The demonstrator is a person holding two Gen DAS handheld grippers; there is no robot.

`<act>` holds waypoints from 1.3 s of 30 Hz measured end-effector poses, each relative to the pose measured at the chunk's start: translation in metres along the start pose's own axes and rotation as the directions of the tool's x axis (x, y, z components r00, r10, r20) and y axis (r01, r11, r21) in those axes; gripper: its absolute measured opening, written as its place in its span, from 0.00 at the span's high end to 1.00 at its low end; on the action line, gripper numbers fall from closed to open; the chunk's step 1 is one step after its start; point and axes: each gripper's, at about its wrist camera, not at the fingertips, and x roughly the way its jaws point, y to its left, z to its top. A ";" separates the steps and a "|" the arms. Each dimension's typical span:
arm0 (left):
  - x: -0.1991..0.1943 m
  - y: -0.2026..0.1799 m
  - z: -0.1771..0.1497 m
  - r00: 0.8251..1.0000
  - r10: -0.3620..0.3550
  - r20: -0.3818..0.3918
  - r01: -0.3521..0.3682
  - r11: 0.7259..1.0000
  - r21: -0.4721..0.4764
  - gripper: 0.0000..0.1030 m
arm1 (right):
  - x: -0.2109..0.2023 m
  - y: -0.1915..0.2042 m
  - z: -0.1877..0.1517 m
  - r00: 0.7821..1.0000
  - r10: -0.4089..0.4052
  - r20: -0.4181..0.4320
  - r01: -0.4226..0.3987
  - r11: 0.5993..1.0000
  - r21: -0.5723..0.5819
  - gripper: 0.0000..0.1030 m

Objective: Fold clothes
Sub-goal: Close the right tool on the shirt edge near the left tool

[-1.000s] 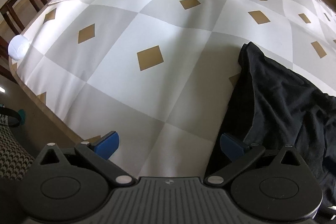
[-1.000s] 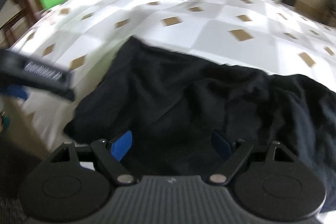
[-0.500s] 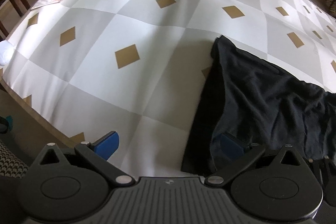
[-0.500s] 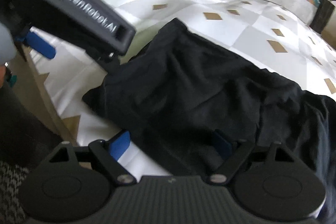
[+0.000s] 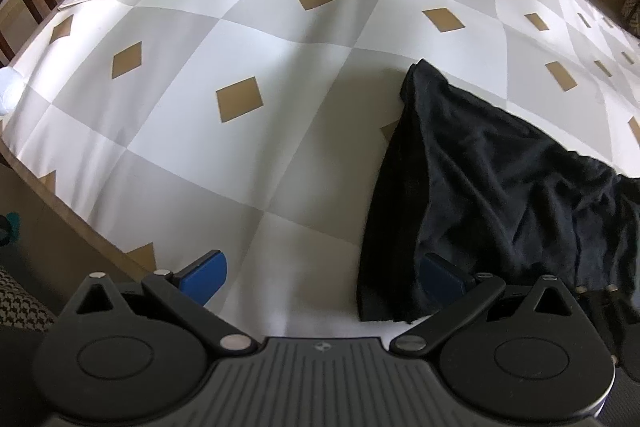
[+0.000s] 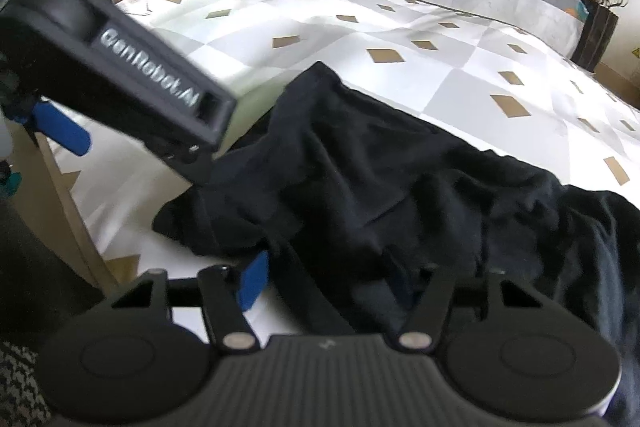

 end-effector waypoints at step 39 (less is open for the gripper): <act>0.029 -0.041 0.057 0.995 -0.098 -0.025 0.098 0.995 -0.020 0.00 | 0.012 -0.099 0.017 0.998 -0.019 0.059 -0.015 0.849 0.528 0.62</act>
